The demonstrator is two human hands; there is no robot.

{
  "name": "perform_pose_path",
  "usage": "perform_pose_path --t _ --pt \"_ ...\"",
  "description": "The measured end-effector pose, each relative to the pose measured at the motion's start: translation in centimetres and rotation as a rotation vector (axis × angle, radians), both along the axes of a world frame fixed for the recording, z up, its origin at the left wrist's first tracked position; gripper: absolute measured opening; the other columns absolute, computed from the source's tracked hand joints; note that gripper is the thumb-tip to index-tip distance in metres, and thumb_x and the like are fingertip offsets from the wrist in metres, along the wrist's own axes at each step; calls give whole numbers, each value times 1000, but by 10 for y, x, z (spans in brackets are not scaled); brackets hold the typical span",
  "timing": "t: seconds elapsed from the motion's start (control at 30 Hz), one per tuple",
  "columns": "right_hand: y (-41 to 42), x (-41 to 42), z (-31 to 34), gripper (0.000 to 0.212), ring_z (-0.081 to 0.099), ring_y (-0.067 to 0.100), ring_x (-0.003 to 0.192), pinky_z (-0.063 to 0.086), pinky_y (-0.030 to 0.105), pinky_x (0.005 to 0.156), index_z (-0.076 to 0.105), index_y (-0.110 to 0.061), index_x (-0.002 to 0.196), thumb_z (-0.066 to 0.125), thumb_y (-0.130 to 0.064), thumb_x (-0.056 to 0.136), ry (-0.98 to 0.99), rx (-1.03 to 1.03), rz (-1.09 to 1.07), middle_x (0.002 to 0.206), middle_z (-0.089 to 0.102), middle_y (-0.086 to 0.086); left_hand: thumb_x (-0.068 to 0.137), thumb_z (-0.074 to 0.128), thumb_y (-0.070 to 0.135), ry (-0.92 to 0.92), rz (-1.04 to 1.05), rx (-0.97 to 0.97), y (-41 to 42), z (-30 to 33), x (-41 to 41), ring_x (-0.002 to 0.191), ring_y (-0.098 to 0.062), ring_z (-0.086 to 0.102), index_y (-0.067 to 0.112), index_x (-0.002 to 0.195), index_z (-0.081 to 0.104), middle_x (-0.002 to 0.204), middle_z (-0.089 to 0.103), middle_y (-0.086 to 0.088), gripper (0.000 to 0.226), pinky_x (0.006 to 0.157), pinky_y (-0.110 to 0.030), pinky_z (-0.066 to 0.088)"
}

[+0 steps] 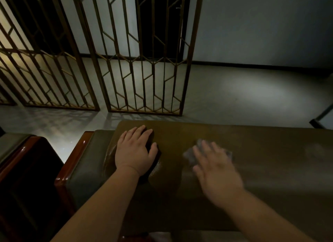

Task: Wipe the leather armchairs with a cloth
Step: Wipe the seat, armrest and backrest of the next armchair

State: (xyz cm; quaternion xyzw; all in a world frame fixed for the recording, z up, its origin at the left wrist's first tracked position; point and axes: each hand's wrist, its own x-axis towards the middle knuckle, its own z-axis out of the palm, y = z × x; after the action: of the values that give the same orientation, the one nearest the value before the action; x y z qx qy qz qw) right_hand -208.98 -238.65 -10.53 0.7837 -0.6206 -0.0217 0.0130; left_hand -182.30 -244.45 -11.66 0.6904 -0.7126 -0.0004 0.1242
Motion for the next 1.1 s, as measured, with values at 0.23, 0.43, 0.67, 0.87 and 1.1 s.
perform_pose_path --t 0.23,0.43,0.67,0.87,1.1 --pt "25 -65 -16 67 31 30 154 23 45 122 36 -25 160 27 -60 103 132 -31 202 169 28 6 105 26 62 14 40 98 9 10 -9 160 -17 18 38 162 30 172 26 6 62 131 -51 10" --pt "1 -66 8 78 4 31 160 7 47 130 11 -24 166 -5 -54 97 -75 109 -228 175 6 5 105 35 62 67 0 217 32 26 -63 163 -28 4 40 164 23 176 13 0 64 129 -62 1" --pt "14 -71 26 64 -11 11 158 -3 37 129 -1 -38 165 12 -56 105 -108 111 68 170 -12 -14 109 20 53 134 -26 97 20 22 -133 162 -14 9 39 161 33 174 22 9 56 132 -49 6" --pt "-43 -69 27 62 -13 32 159 -1 49 129 3 -21 166 20 -41 110 -187 110 -281 174 -9 7 96 -2 60 201 -24 11 13 3 -132 157 -1 17 46 152 46 166 33 24 75 131 -38 4" --pt "-25 -44 29 76 -5 18 160 -5 38 126 -12 -40 161 -7 -59 88 -148 177 96 167 -17 -12 94 -6 55 219 -26 -5 9 8 -131 157 2 13 46 153 45 167 30 25 79 129 -33 -4"
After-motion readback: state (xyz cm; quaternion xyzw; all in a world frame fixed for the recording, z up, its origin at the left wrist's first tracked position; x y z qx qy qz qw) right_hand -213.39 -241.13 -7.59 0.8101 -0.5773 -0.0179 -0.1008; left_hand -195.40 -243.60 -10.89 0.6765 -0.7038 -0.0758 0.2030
